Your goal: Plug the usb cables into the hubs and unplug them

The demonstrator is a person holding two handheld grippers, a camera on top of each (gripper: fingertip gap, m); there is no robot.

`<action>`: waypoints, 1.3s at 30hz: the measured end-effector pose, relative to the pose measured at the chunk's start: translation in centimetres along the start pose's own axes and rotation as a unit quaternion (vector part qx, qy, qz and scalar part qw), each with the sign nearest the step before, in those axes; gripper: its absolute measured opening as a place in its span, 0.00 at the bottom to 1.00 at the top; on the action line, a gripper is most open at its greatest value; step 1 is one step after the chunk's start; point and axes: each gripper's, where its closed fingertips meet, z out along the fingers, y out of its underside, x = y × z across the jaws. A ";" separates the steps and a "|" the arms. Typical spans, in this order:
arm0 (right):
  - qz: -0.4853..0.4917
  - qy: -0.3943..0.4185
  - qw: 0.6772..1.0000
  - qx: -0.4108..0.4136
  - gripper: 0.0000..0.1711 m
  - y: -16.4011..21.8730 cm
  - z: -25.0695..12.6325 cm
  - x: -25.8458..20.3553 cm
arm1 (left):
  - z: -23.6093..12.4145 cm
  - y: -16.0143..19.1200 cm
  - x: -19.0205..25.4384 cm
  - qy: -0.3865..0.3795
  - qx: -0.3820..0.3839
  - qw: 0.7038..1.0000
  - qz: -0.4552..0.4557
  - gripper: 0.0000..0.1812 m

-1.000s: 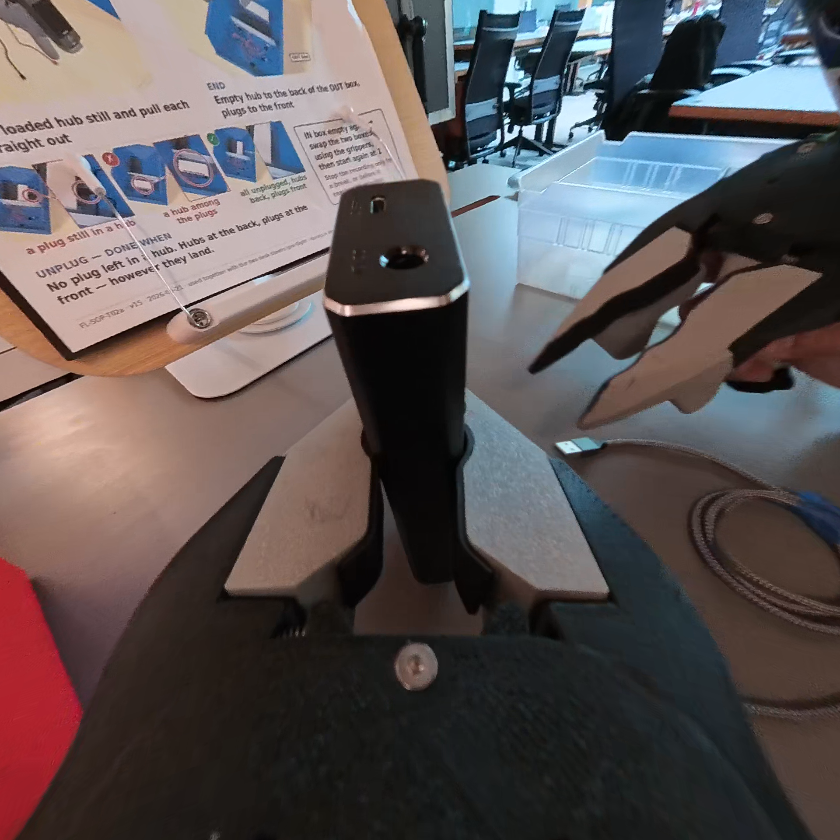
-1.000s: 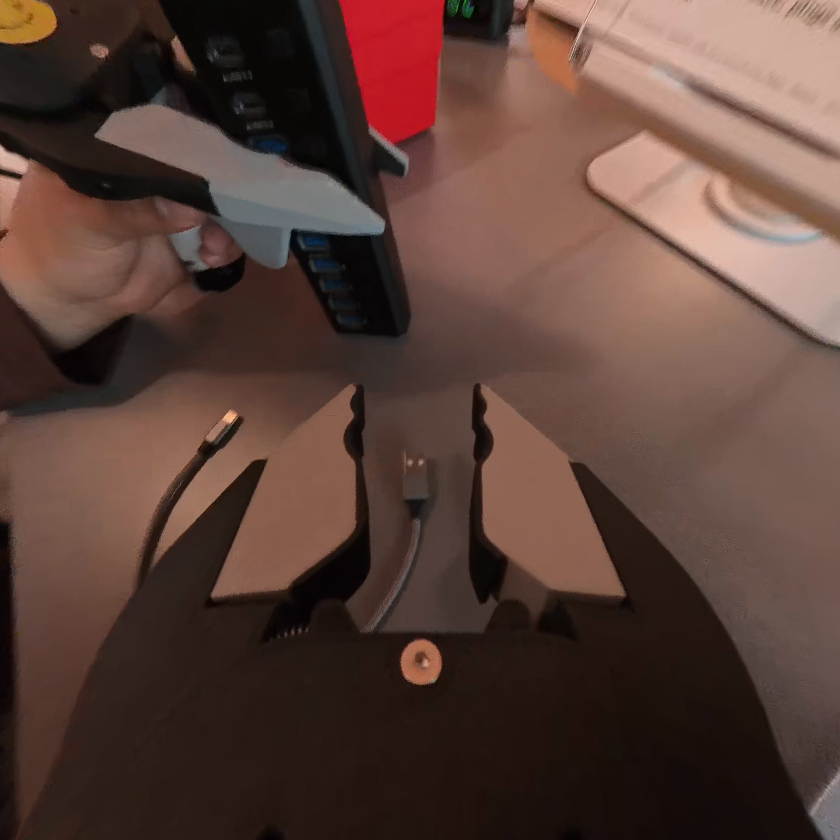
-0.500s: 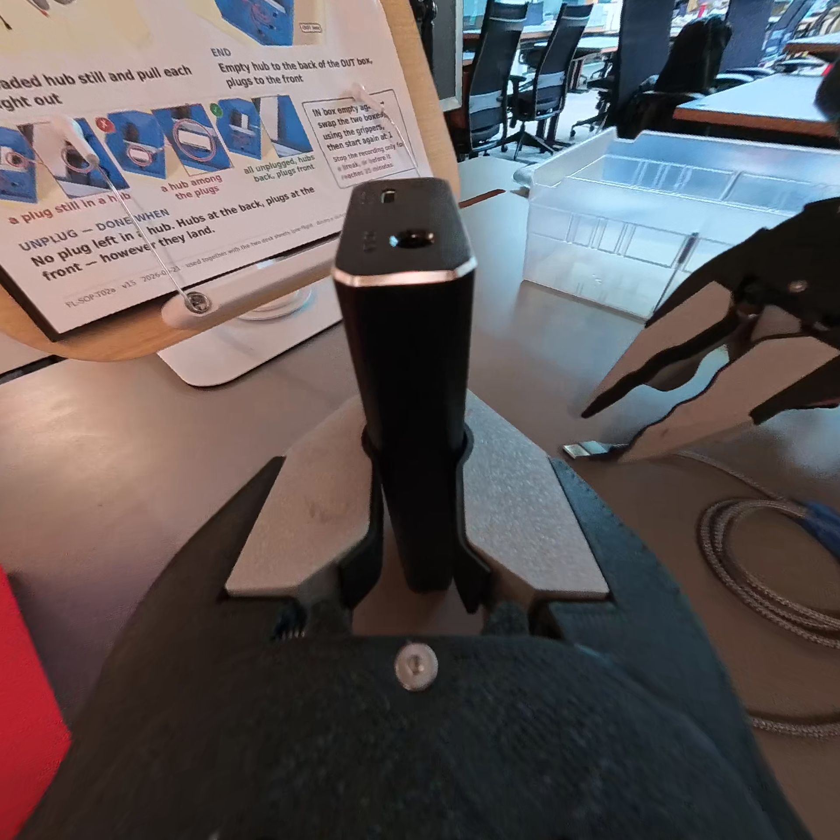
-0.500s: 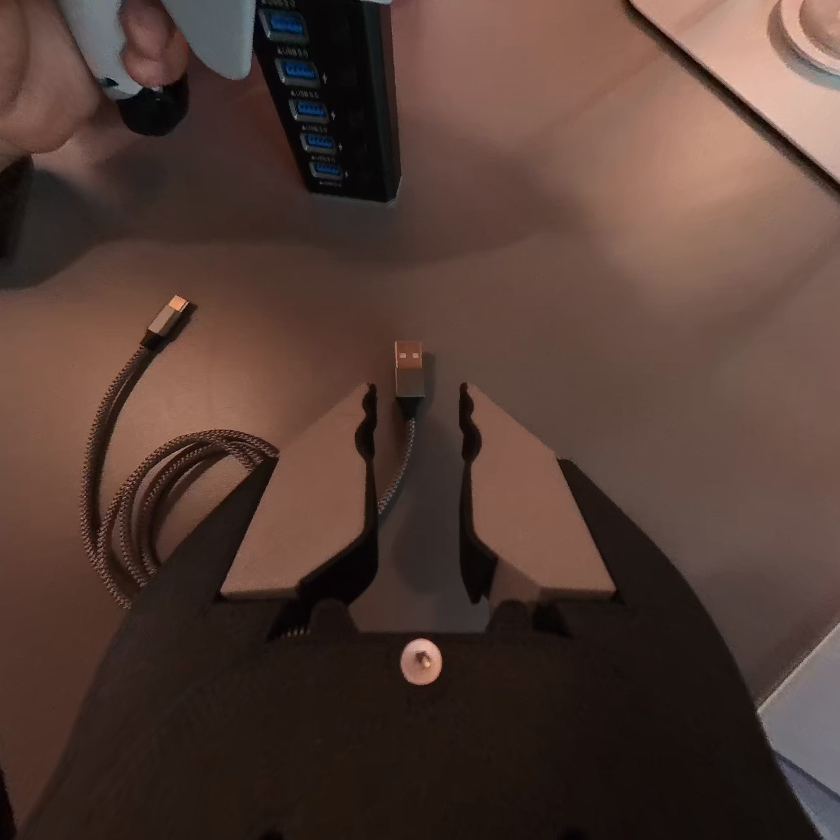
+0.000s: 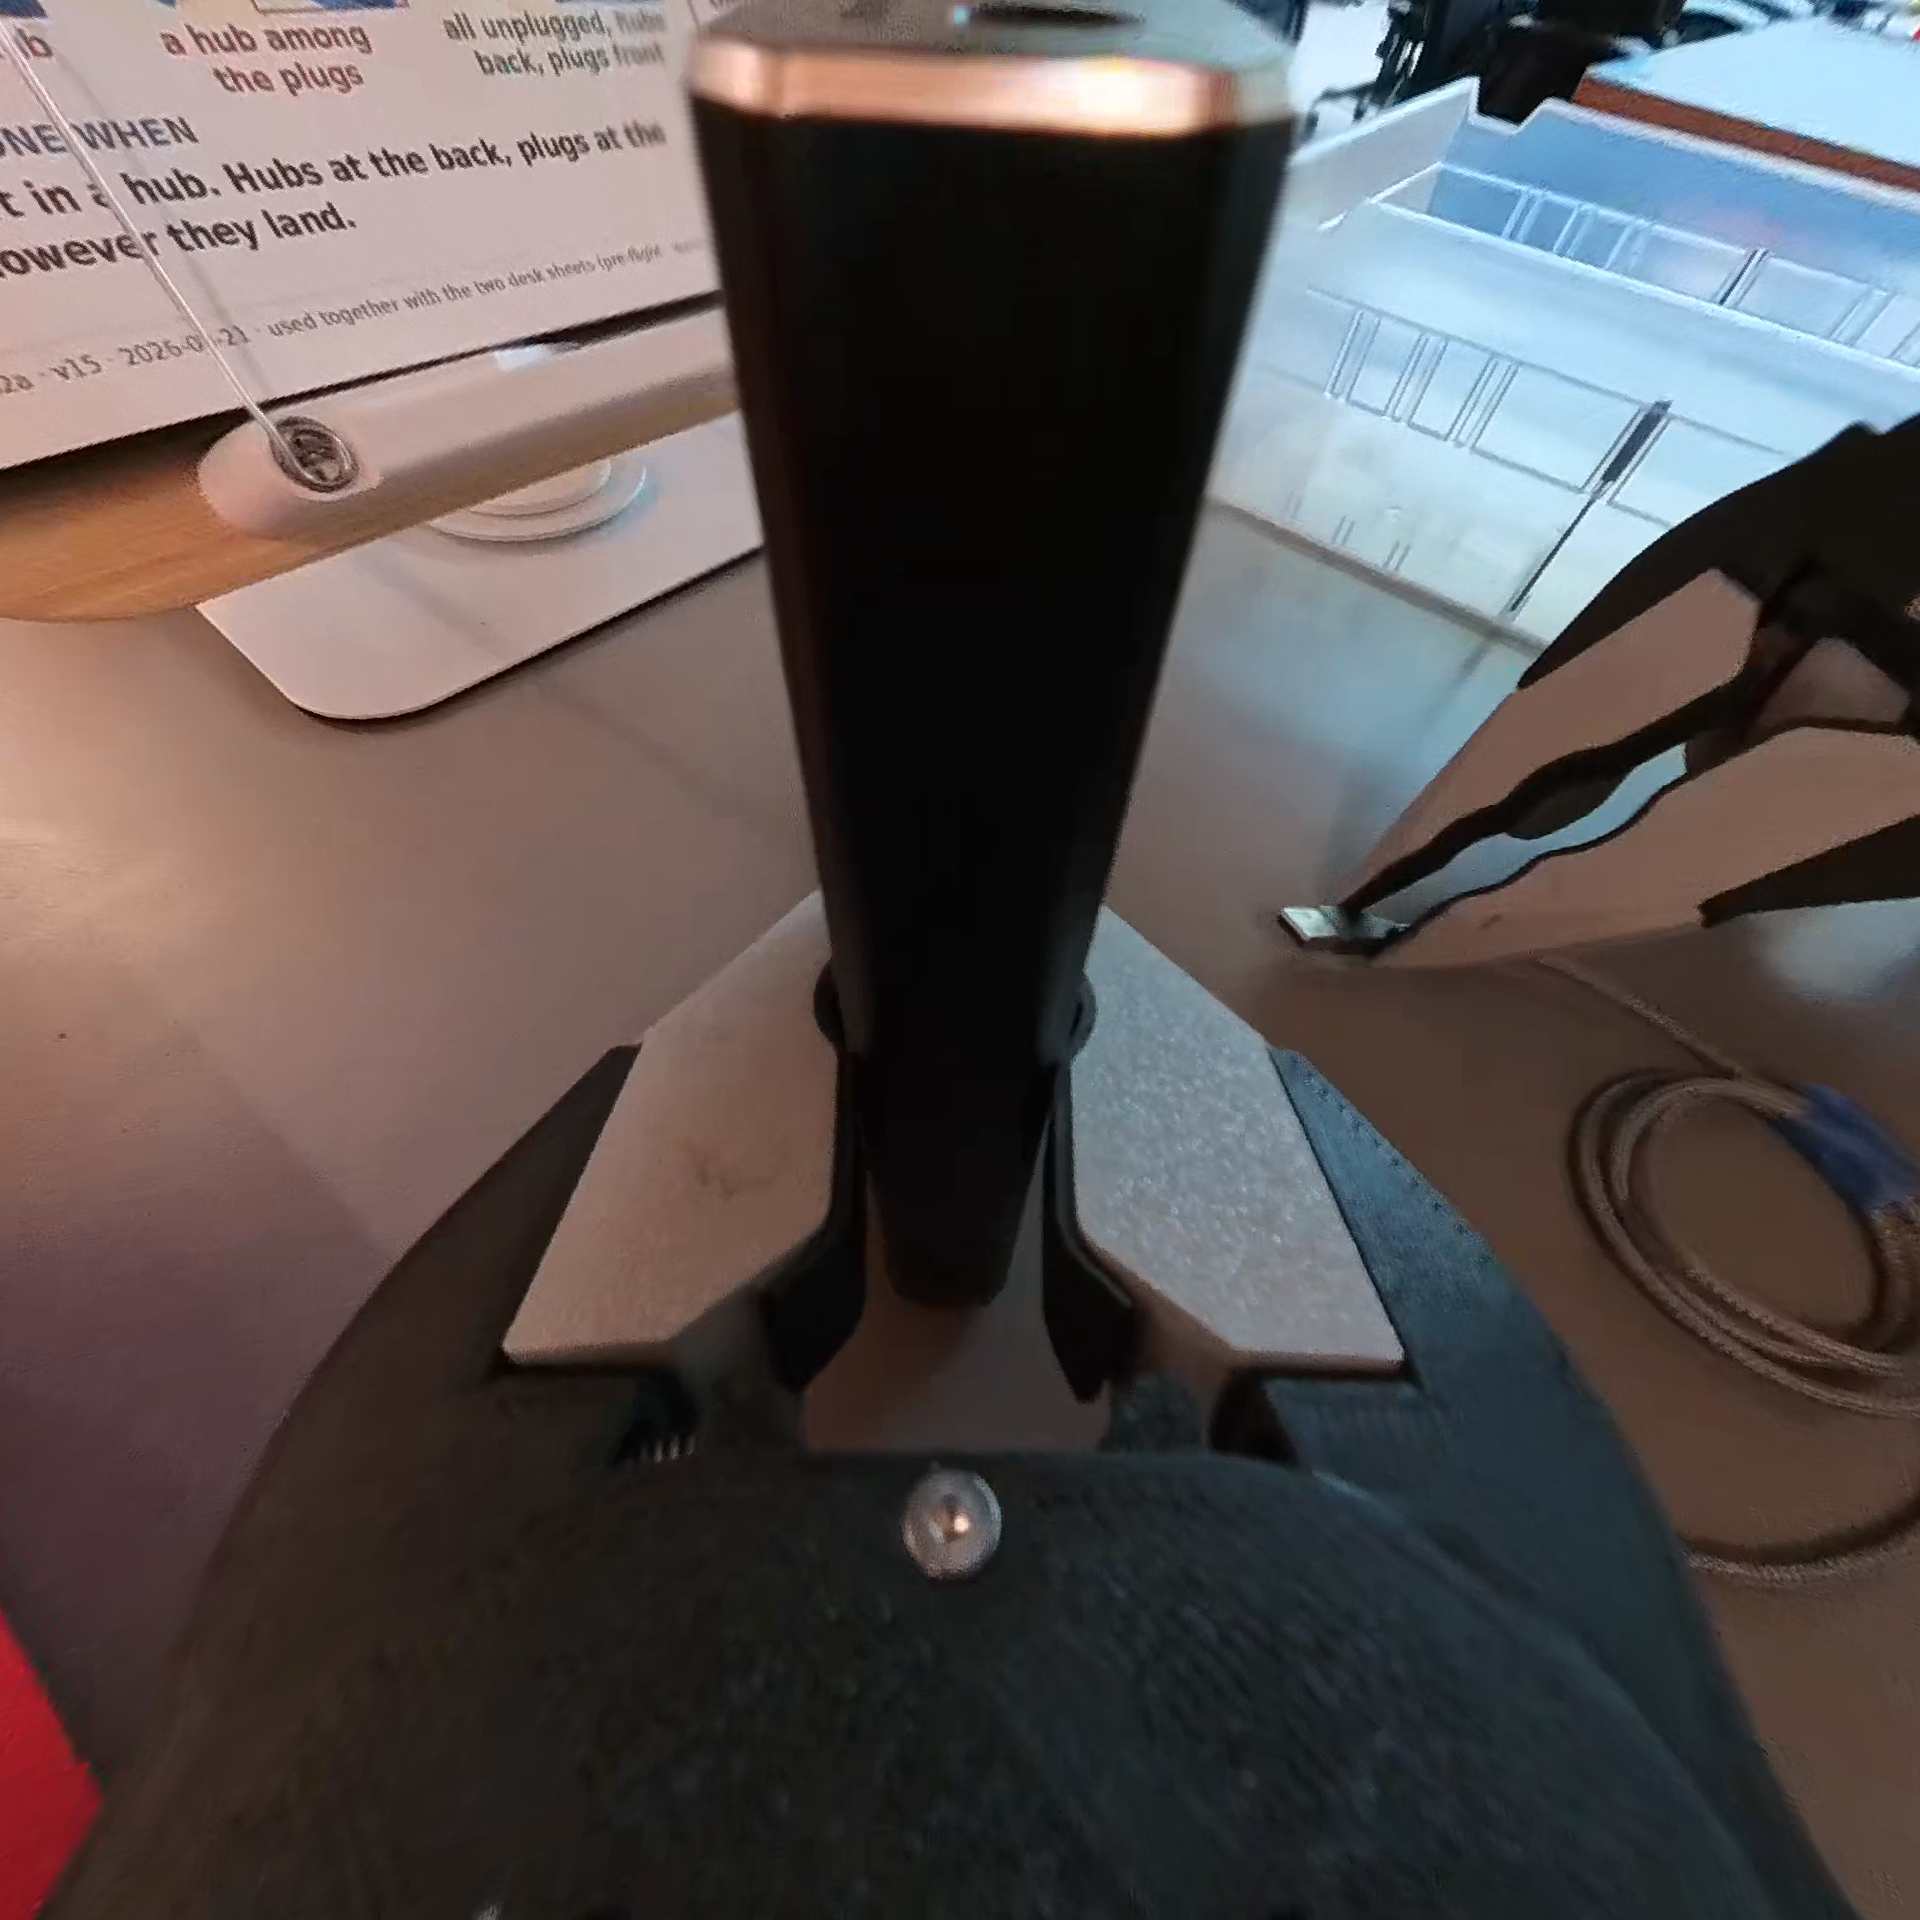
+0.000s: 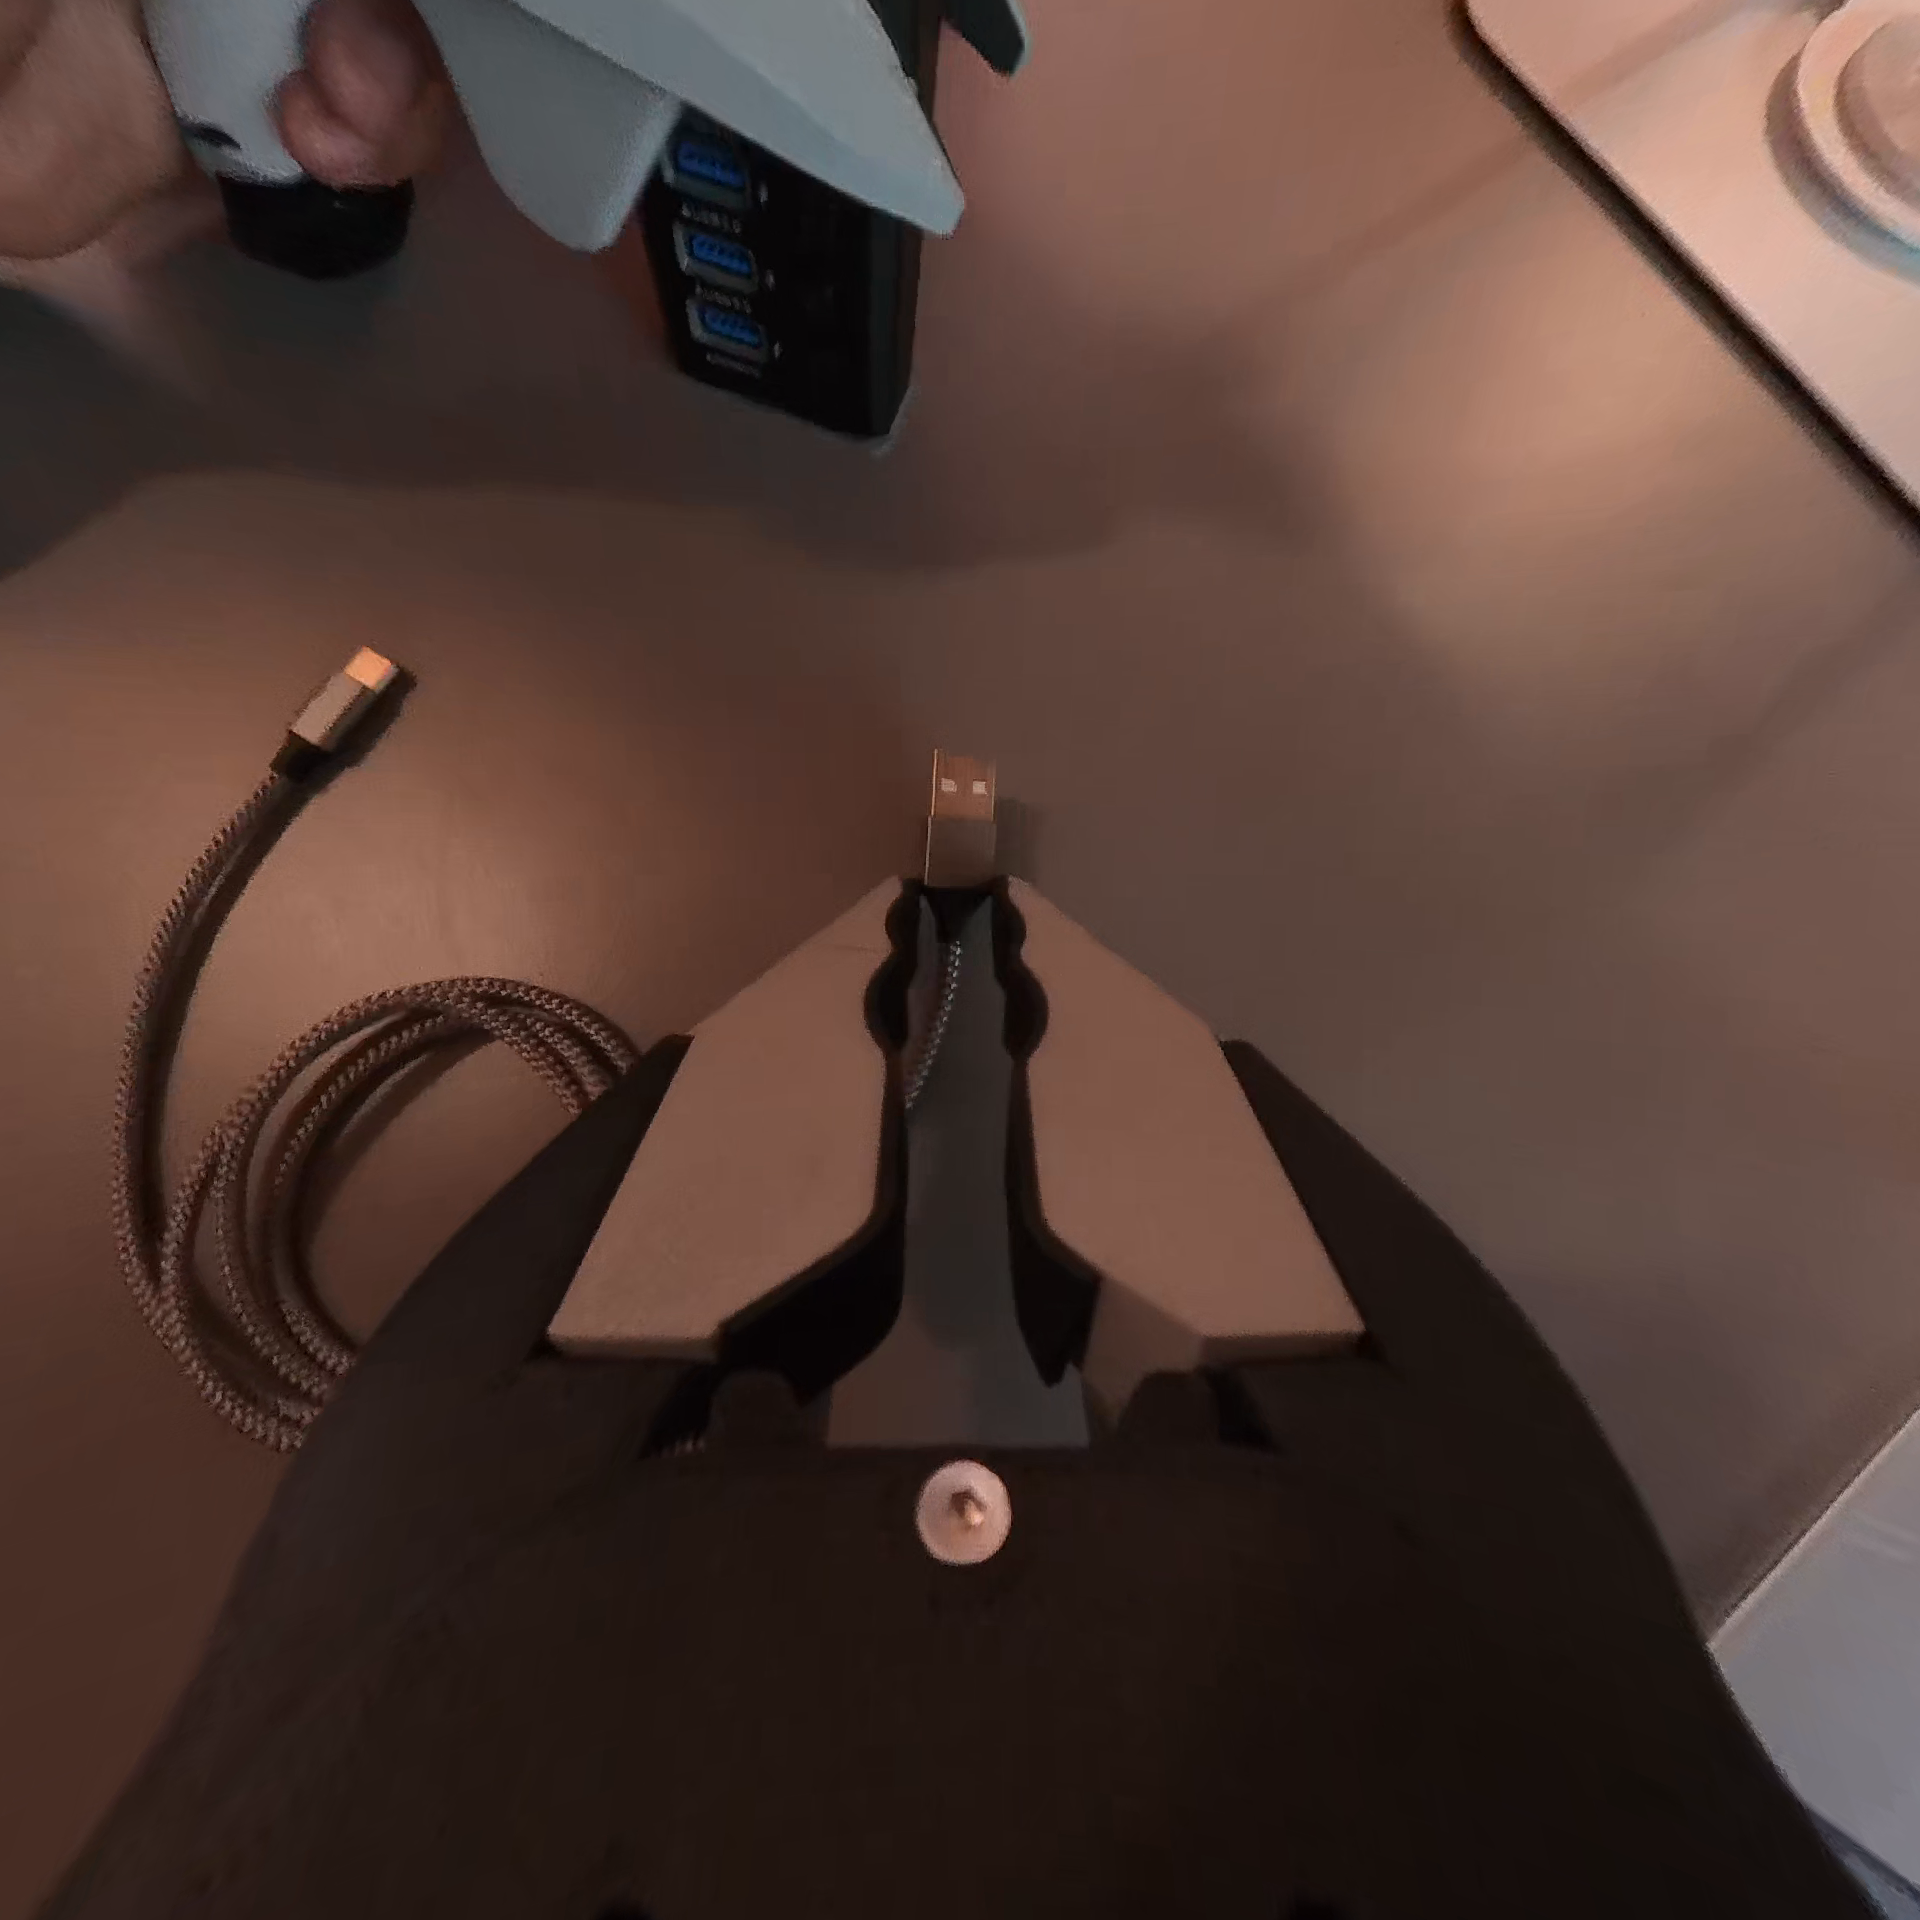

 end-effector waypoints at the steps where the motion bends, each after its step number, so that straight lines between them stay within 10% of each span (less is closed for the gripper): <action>1: -0.005 -0.001 1.000 0.012 0.06 -0.5 0.0 -0.3 | 0.0 -0.2 0.2 0.006 0.007 1.000 -0.008 0.18; 15: -0.050 0.025 0.998 0.020 0.07 -1.9 2.2 -1.7 | 0.2 -1.1 2.6 0.076 0.032 0.996 -0.023 0.17; 30: 0.090 -0.077 0.953 0.279 0.53 -11.7 -5.0 -1.6 | 1.3 -1.3 4.9 0.058 0.030 0.995 0.078 0.17; 39: 0.110 -0.121 0.952 0.259 0.35 -14.9 -2.0 -1.3 | 1.4 -0.9 4.4 -0.015 0.006 0.981 0.191 0.18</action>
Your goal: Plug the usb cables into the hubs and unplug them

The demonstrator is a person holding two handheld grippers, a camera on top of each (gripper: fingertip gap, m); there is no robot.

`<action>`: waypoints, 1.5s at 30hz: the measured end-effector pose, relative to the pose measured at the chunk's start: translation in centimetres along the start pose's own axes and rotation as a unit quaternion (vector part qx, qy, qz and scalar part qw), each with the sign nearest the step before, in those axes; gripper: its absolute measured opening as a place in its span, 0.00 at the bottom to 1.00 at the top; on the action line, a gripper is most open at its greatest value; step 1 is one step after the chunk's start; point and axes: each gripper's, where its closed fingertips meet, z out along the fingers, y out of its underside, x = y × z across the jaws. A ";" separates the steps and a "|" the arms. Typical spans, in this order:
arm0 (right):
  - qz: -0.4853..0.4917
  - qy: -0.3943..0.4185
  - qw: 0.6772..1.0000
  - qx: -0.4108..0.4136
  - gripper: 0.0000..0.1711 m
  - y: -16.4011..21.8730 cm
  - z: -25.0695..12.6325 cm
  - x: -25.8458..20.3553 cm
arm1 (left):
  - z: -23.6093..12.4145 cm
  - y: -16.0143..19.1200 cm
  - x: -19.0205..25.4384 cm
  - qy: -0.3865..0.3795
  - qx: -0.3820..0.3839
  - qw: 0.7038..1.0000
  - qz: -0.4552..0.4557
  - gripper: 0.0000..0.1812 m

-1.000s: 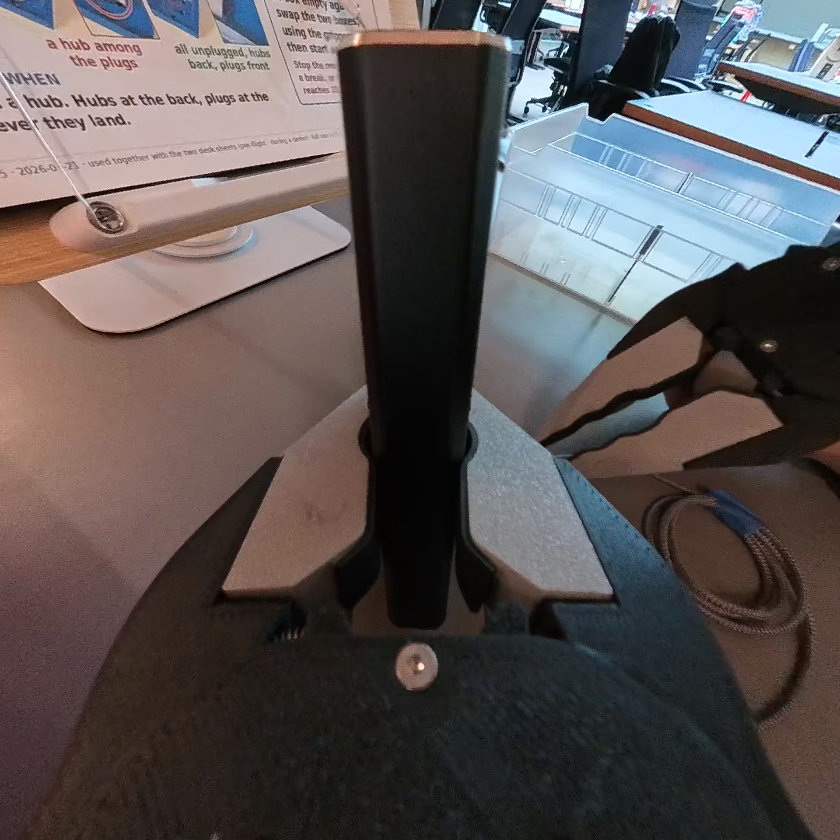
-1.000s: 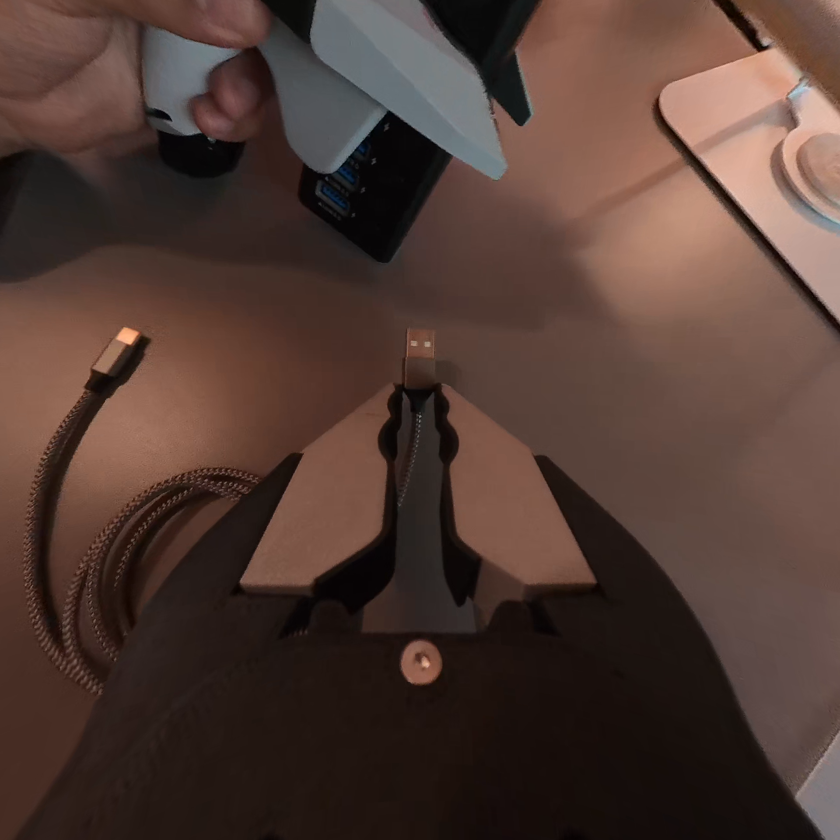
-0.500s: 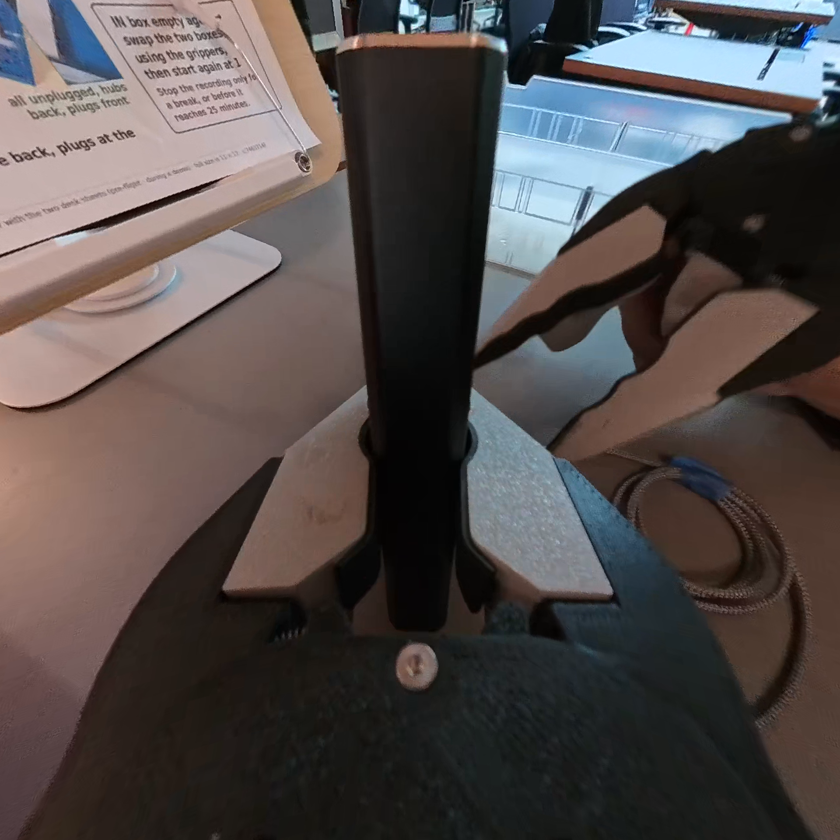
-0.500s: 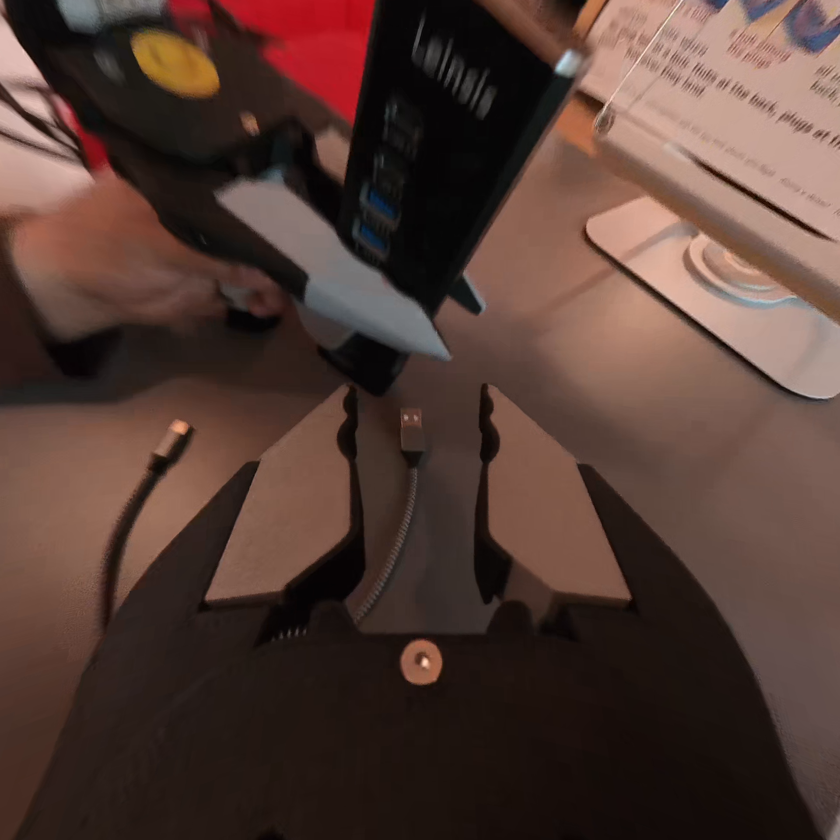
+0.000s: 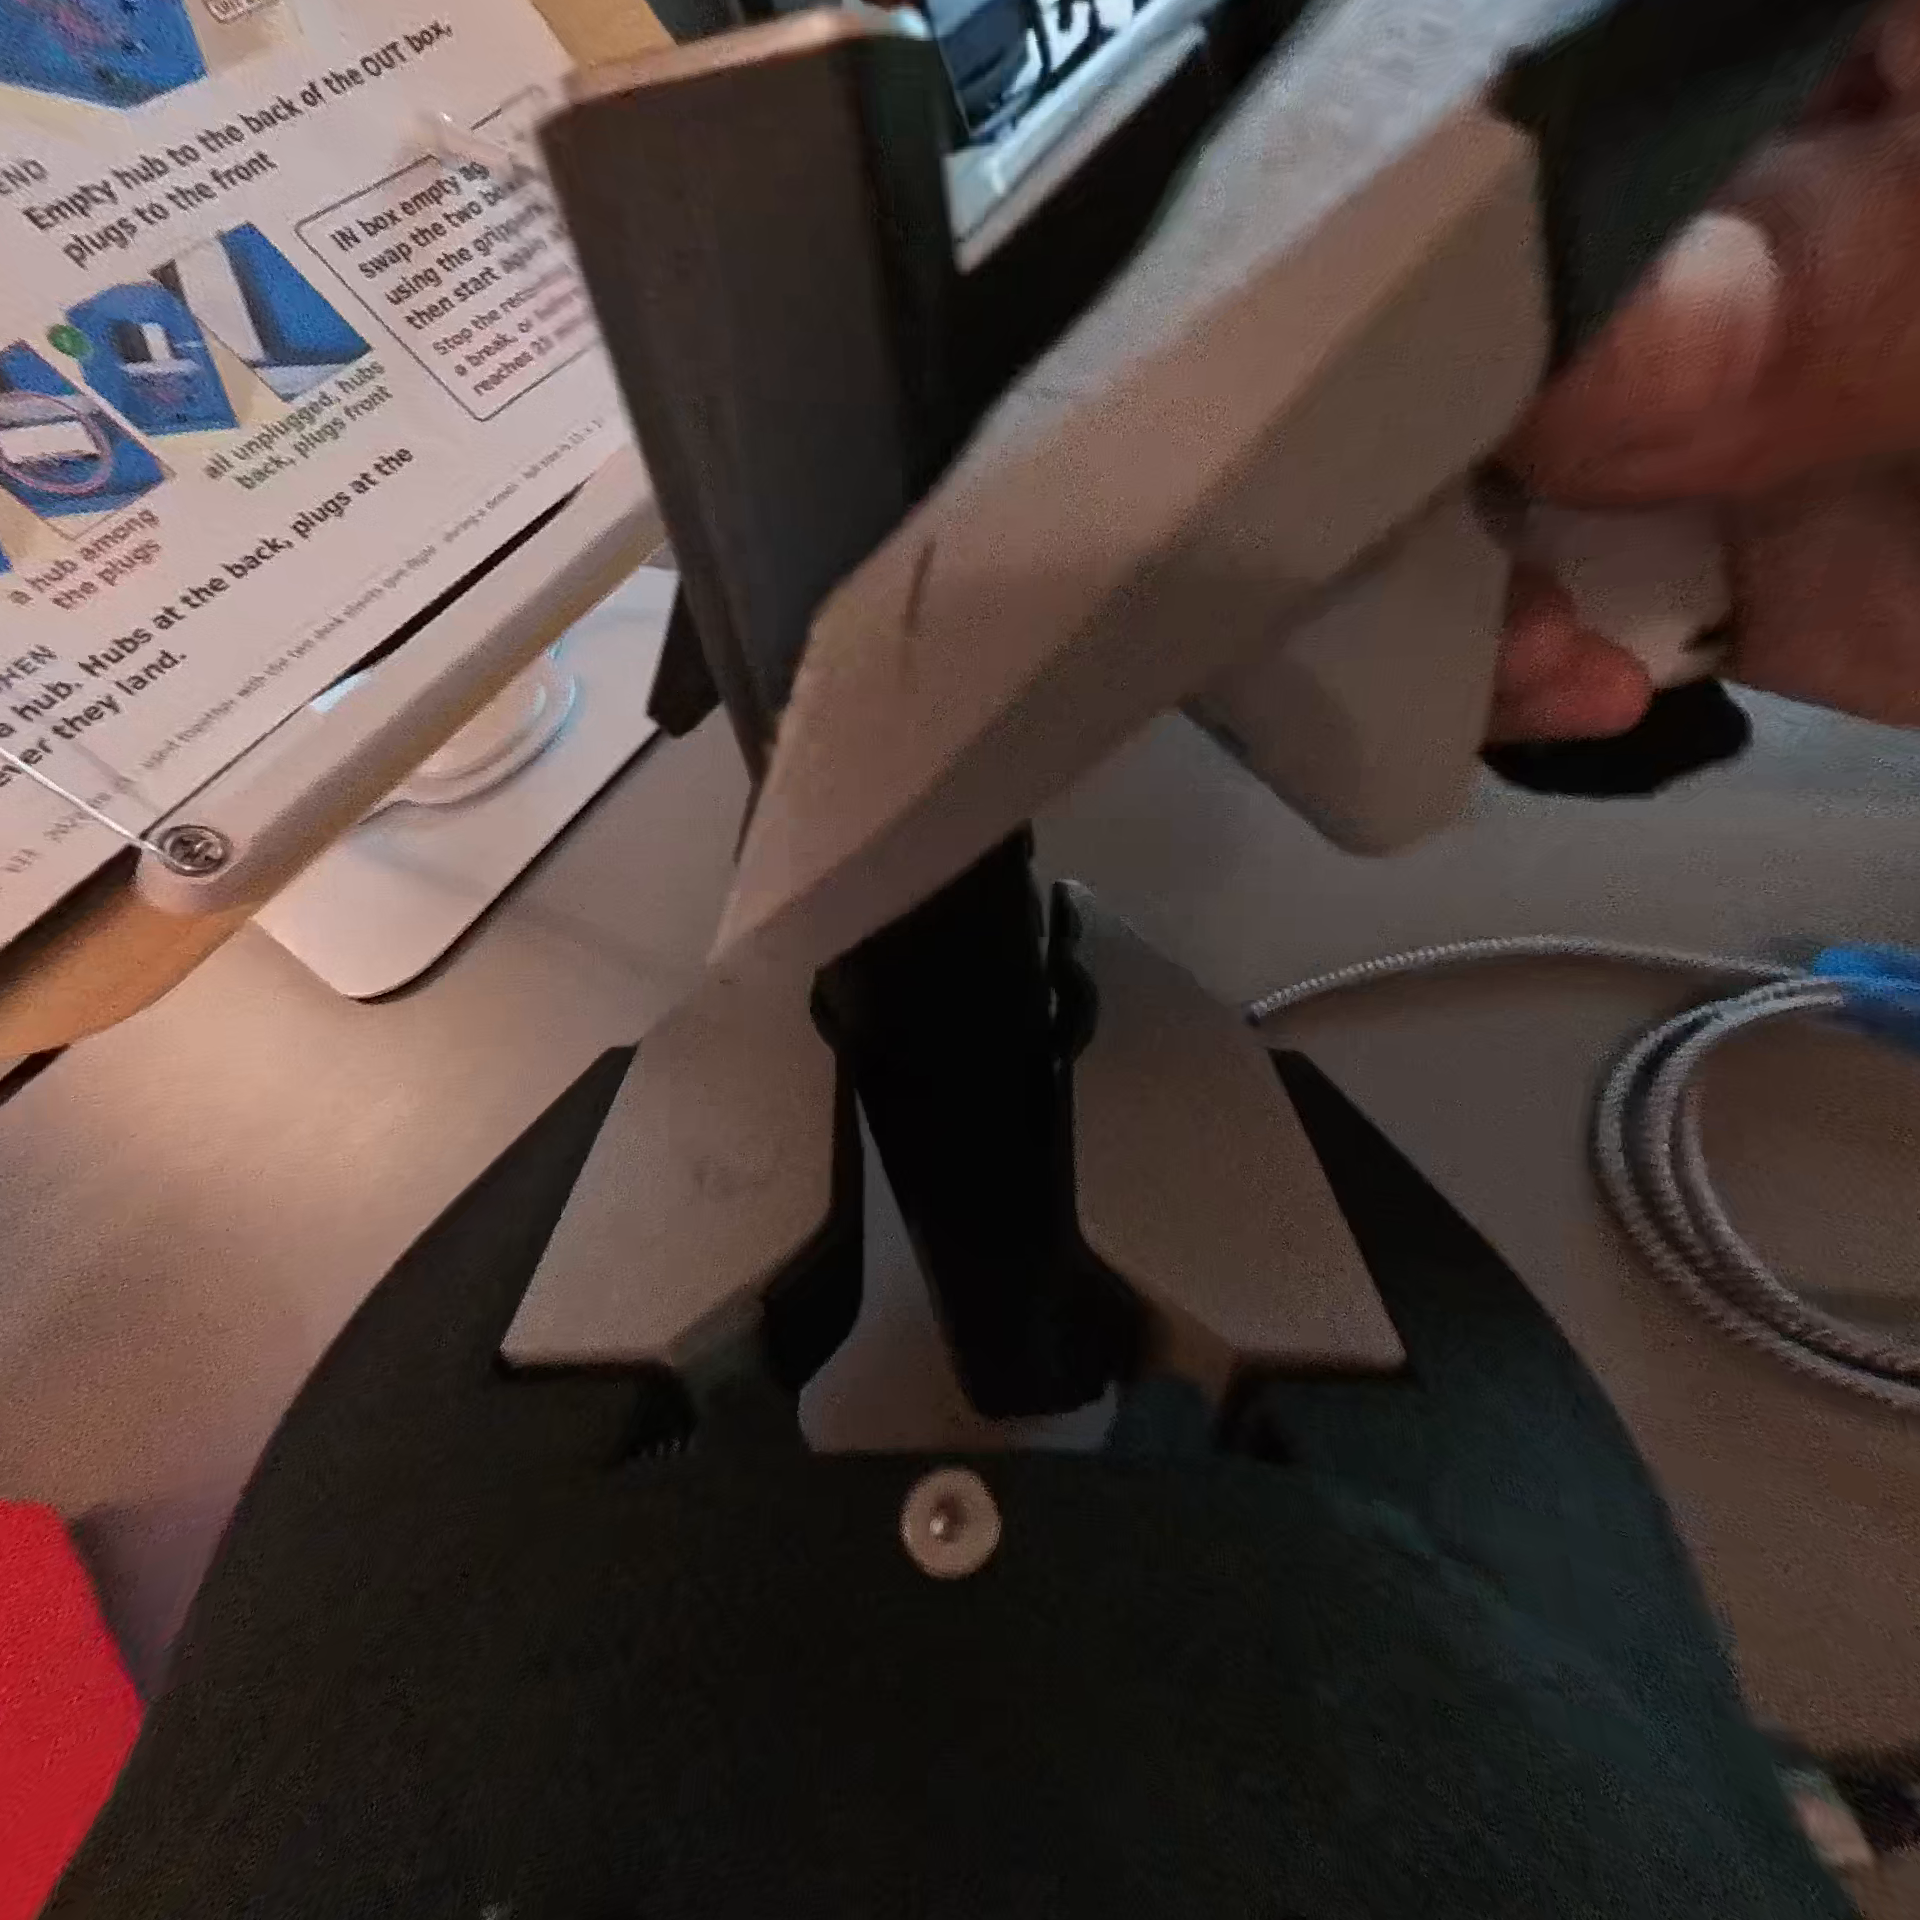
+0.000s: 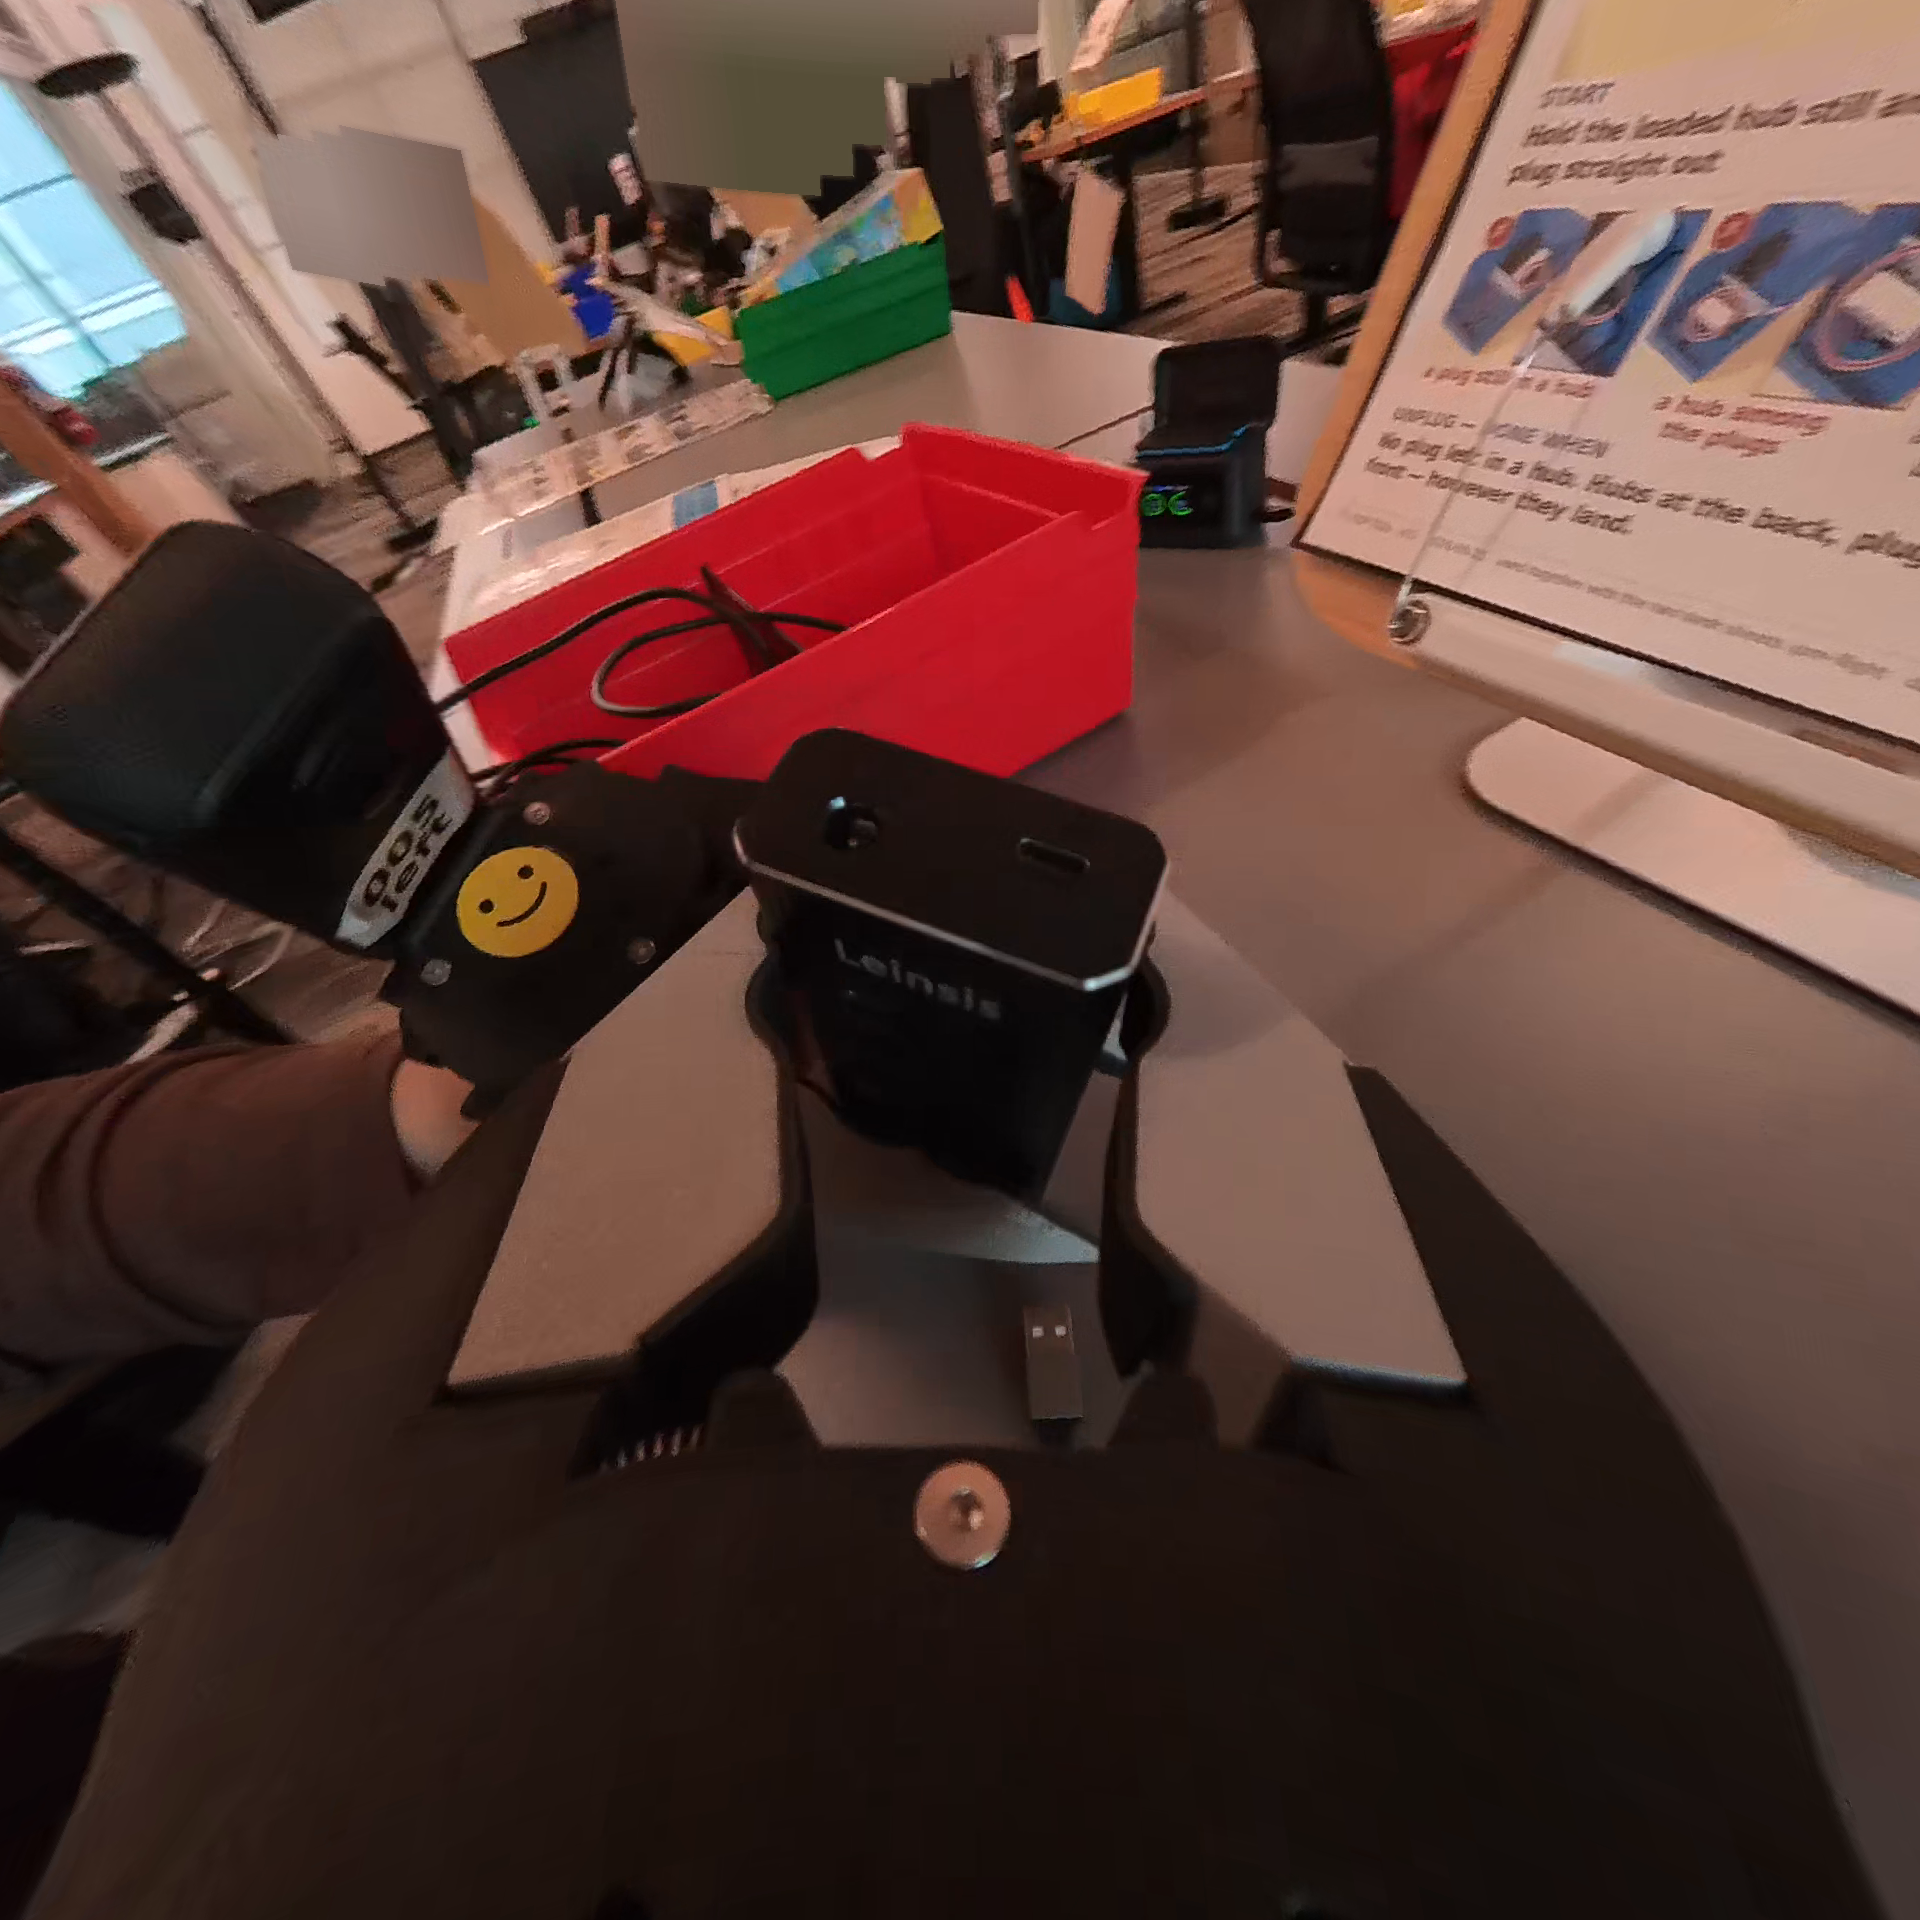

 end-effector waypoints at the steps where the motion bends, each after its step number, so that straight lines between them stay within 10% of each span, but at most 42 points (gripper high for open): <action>1: -0.002 -0.018 1.000 -0.007 0.35 0.0 0.0 -0.1 | -0.1 0.2 0.3 0.016 -0.003 1.000 -0.002 0.21; 14: -0.062 -0.210 0.975 0.029 0.35 0.4 -3.2 -2.6 | -2.9 -2.4 3.9 0.262 0.072 0.949 -0.158 0.39; 27: -0.129 -0.314 0.940 0.041 0.35 0.3 -4.9 -9.1 | -5.8 -4.0 10.0 0.413 0.112 0.899 -0.093 0.37; 45: -0.122 -0.146 0.982 0.010 0.33 0.2 -3.4 -3.9 | -2.3 -1.3 4.3 0.188 0.055 0.980 -0.037 0.33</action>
